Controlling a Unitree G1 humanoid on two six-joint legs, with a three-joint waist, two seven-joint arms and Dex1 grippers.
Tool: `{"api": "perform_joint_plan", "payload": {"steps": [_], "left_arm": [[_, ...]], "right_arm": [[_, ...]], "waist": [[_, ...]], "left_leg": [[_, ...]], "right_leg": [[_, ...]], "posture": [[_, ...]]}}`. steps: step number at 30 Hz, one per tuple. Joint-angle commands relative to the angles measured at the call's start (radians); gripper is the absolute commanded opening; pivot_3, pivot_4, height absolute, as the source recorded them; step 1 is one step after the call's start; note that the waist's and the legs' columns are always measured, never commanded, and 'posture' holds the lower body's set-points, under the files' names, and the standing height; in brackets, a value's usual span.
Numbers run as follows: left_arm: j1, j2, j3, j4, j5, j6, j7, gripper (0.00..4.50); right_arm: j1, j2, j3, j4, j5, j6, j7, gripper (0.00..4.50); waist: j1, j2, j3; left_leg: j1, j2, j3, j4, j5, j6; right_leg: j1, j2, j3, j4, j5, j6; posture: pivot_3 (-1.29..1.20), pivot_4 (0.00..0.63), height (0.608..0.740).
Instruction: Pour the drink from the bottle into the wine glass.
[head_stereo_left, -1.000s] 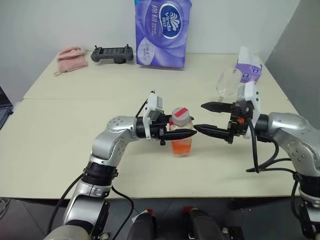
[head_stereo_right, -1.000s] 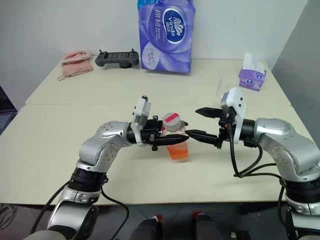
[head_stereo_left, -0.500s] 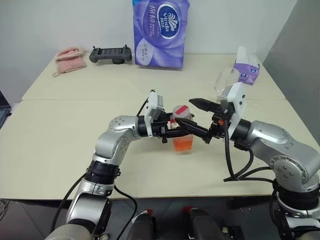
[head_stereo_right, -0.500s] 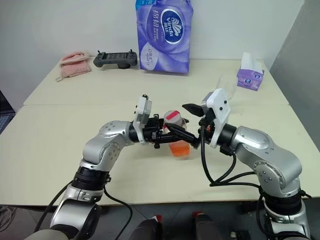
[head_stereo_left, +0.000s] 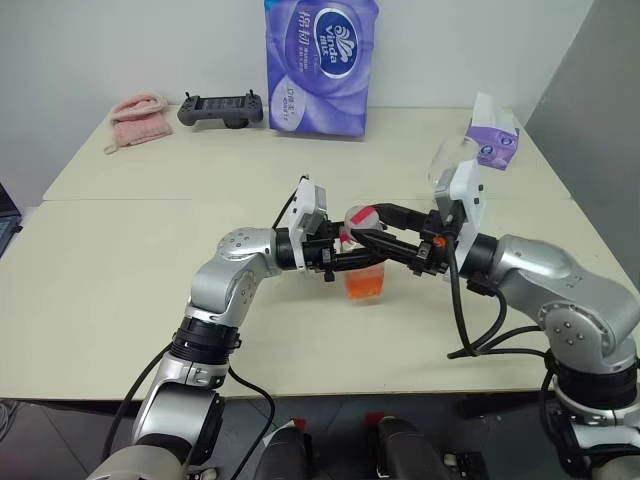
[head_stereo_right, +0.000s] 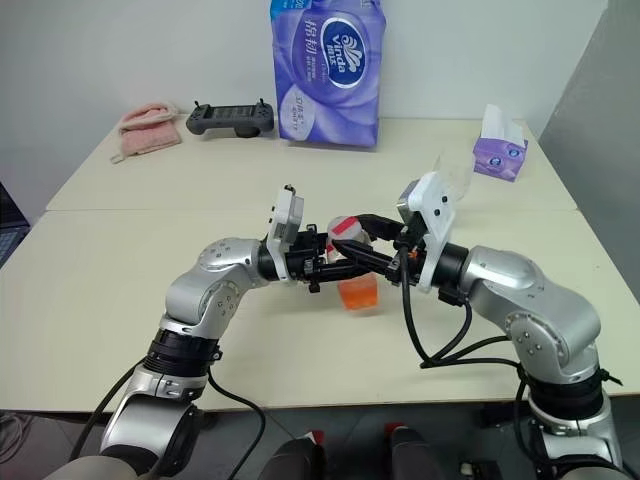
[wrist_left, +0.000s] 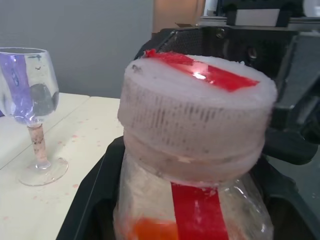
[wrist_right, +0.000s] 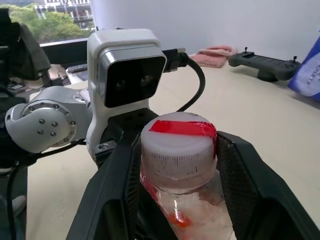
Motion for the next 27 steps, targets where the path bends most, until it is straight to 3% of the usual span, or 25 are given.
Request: {"api": "perform_joint_plan", "payload": {"steps": [1,4,8,9,13,16,19,23,27], "left_arm": [[-0.013,0.012,-0.007,-0.078,-0.05,0.022,-0.051,2.18],[-0.011,0.012,-0.015,-0.096,-0.061,0.038,-0.064,2.18],[-0.022,0.004,-0.012,-0.084,-0.054,0.034,-0.053,2.18],[-0.023,0.004,-0.01,-0.082,-0.053,0.033,-0.051,2.18],[-0.019,0.01,-0.001,-0.064,-0.043,0.021,-0.042,2.18],[-0.022,0.004,0.006,-0.054,-0.039,0.013,-0.028,2.18],[-0.028,-0.009,0.012,-0.046,-0.036,0.01,-0.011,2.18],[-0.025,-0.014,0.008,-0.044,-0.031,0.01,-0.016,2.18],[-0.031,-0.015,0.004,-0.037,-0.026,0.005,-0.023,2.18]], "right_arm": [[-0.1,-0.102,0.021,0.156,-0.038,-0.1,0.262,1.86],[-0.163,-0.135,0.068,0.277,-0.07,-0.146,0.386,1.86],[-0.172,-0.155,0.046,0.32,-0.083,-0.164,0.42,1.86],[-0.163,-0.165,0.033,0.314,-0.078,-0.157,0.421,2.6],[-0.028,-0.219,-0.093,0.166,-0.023,-0.078,0.299,3.88],[0.068,-0.187,-0.138,0.028,0.028,-0.017,0.176,3.88],[0.11,-0.077,-0.139,-0.093,0.074,0.023,0.008,3.88],[0.07,0.033,-0.087,-0.131,0.05,0.035,-0.125,3.88],[0.03,0.072,-0.05,-0.104,0.001,0.011,-0.169,3.88]], "waist": [[0.0,0.0,0.0],[-0.001,0.0,0.0],[0.0,0.0,0.0],[0.0,0.0,0.0],[0.011,0.0,0.0],[0.012,0.0,0.0],[0.001,0.0,0.0],[-0.002,0.001,0.0],[-0.001,0.001,0.0]], "left_leg": [[0.0,0.0,0.0,0.0,0.0,0.0],[0.001,0.001,0.001,0.0,0.0,0.0],[0.0,0.002,0.0,0.0,0.0,0.0],[0.0,0.002,0.0,0.0,0.0,0.0],[-0.001,0.0,-0.001,0.0,0.0,0.0],[-0.002,0.0,-0.002,0.0,0.0,0.0],[-0.001,0.002,-0.001,0.0,0.0,0.0],[0.001,0.002,-0.001,0.0,0.0,-0.001],[0.001,0.001,0.0,0.0,0.001,0.0]], "right_leg": [[0.0,0.0,0.0,0.0,0.0,0.0],[0.0,0.001,0.0,0.0,0.0,0.0],[0.0,0.001,0.0,0.0,0.0,0.0],[0.0,0.001,0.0,0.0,0.0,0.0],[0.0,-0.003,-0.001,-0.001,0.0,0.0],[-0.001,-0.003,-0.001,-0.001,0.0,0.0],[-0.001,-0.003,0.0,0.0,0.0,0.0],[0.0,-0.001,0.0,0.001,0.0,0.0],[0.0,0.001,0.0,0.001,0.0,0.001]], "posture": [[0.0,0.15,0.74],[0.0,0.15,0.74],[0.0,0.15,0.74],[0.0,0.15,0.74],[0.0,0.15,0.74],[0.0,0.15,0.74],[0.0,0.15,0.74],[0.0,0.15,0.74],[0.0,0.15,0.74]]}}
